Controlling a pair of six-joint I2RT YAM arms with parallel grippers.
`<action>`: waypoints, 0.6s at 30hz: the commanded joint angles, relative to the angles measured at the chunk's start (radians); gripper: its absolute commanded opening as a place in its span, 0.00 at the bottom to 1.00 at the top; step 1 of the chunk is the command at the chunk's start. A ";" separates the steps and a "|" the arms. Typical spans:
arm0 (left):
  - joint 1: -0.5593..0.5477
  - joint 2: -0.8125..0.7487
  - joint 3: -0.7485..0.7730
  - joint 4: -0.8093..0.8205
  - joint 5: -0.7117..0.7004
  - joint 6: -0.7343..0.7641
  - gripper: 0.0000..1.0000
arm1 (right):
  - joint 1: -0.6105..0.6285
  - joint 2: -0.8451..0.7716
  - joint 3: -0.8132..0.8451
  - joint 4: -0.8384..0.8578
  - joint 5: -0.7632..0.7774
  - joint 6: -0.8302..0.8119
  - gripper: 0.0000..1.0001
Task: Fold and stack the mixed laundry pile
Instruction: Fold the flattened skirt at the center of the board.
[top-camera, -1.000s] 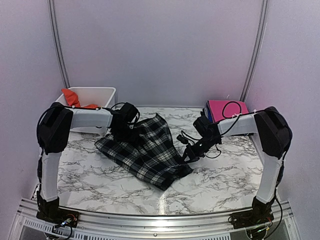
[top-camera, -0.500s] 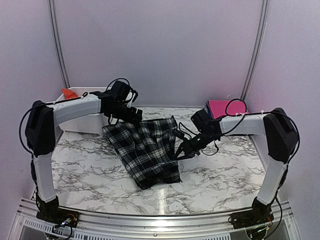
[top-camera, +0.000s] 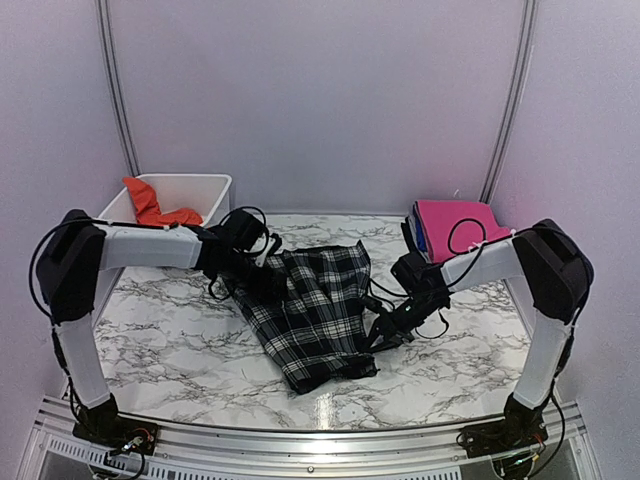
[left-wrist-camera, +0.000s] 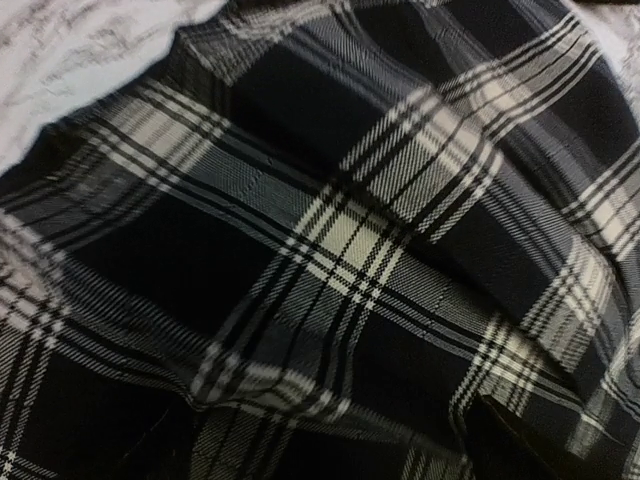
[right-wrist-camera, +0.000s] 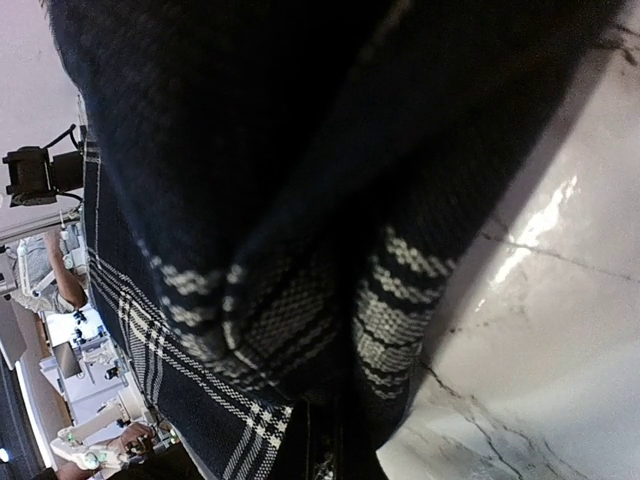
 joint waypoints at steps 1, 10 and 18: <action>-0.019 0.143 0.052 0.026 -0.005 -0.039 0.99 | 0.012 0.062 0.001 0.017 0.067 -0.007 0.00; 0.005 0.402 0.366 -0.072 -0.133 0.202 0.92 | -0.049 -0.076 0.097 0.048 -0.021 0.032 0.54; -0.012 0.220 0.380 -0.003 -0.150 0.300 0.99 | -0.116 -0.018 0.133 0.176 -0.033 0.166 0.47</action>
